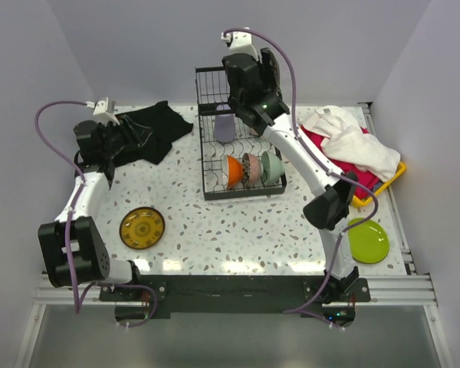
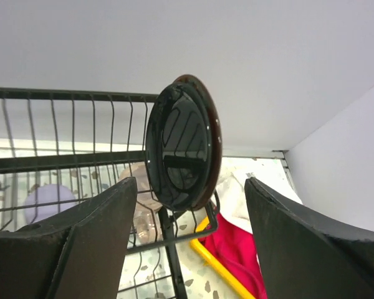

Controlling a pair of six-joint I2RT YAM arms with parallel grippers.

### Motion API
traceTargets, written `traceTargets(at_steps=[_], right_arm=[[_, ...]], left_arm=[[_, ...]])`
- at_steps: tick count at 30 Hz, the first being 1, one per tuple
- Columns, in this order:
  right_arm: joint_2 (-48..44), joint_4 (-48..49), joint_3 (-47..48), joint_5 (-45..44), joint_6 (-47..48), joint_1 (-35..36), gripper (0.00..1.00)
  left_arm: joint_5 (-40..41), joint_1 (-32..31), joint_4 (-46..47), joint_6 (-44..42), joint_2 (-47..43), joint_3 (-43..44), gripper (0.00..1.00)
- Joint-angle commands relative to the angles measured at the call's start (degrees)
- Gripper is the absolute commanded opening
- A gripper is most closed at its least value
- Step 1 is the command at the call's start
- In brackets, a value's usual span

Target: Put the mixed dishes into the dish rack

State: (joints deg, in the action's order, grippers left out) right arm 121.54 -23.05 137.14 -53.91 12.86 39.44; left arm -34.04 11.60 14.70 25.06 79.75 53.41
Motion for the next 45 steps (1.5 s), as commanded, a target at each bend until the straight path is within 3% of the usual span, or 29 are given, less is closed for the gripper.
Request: traceTargets(at_steps=[1,4,6,7,8,10,11,12,14,15,17,19,22,34,37,38,41,45], right_arm=[[-6.57,0.99,-2.22,-2.16,0.15,0.9,0.75],[-9.2,-0.24,-3.36,-0.94,-0.55,0.9,0.73],[-12.18,-5.05,-3.98,4.84,-4.4,0.9,0.74],[-13.42,-7.77,-5.81,8.52,-6.25,0.9,0.8],[-15.26,-12.67,-7.66,19.17,-7.84,0.9,0.84],[-20.6,-15.26,-16.49,31.09,-8.73,0.81,0.89],[-22.12,-17.19,-19.6,37.06,-8.91,0.9,0.89],[-23.35,-18.16,-22.24,45.82,-10.73,0.9,0.89],[-26.08,-20.18,-29.01,53.61,-11.63,0.9,0.9],[-26.7,-20.37,-31.04,60.96,-11.63,0.9,0.92],[-28.63,-19.24,-37.1,67.5,-11.37,0.9,0.99],[-29.86,-18.09,-42.1,77.49,-10.4,0.9,0.99],[-29.87,-17.82,-45.38,82.81,-11.98,1.25,0.98],[-28.64,-16.94,-46.88,79.23,-11.9,1.43,0.99],[-27.15,-15.63,-45.83,79.83,-12.42,1.43,0.99],[-26.18,-15.54,-45.13,80.71,-12.51,1.52,0.99],[-22.05,-15.53,-41.7,84.75,-14.08,1.52,0.99],[-15.82,-15.63,-35.56,86.34,-16.46,1.43,0.99]], left_arm=[[-1.29,0.27,-3.97,-5.45,-2.14,3.19,0.48],[-1.81,0.53,-10.81,-13.34,-2.05,3.81,0.52],[-6.0,2.02,-20.87,-23.09,-0.74,5.64,0.53],[-7.69,4.29,-24.94,-27.21,0.14,6.61,0.53],[-9.53,5.62,-29.51,-35.17,2.58,7.75,0.53],[-13.85,9.82,-45.93,-44.78,6.02,12.14,0.54],[-14.21,10.89,-52.51,-56.75,9.95,14.07,0.54],[-14.3,11.95,-64.41,-62.53,11.73,16.88,0.53],[-10.99,13.89,-73.55,-76.48,16.29,18.48,0.54],[-9.3,14.07,-78.98,-79.52,17.62,18.84,0.54],[-5.53,14.68,-82.36,-84.36,20.69,18.58,0.54],[-4.02,14.69,-82.81,-86.66,21.94,17.87,0.57],[-2.35,14.69,-81.76,-87.63,23.96,17.52,0.58],[1.78,13.98,-79.48,-90.88,31.26,16.56,0.55],[3.1,12.93,-77.9,-91.24,31.61,15.33,0.45],[3.1,12.75,-78.24,-91.5,31.87,15.32,0.36],[1.53,12.22,-79.55,-92.56,31.96,15.67,0.19],[-0.41,11.7,-81.58,-93.53,30.74,16.11,0.15]])
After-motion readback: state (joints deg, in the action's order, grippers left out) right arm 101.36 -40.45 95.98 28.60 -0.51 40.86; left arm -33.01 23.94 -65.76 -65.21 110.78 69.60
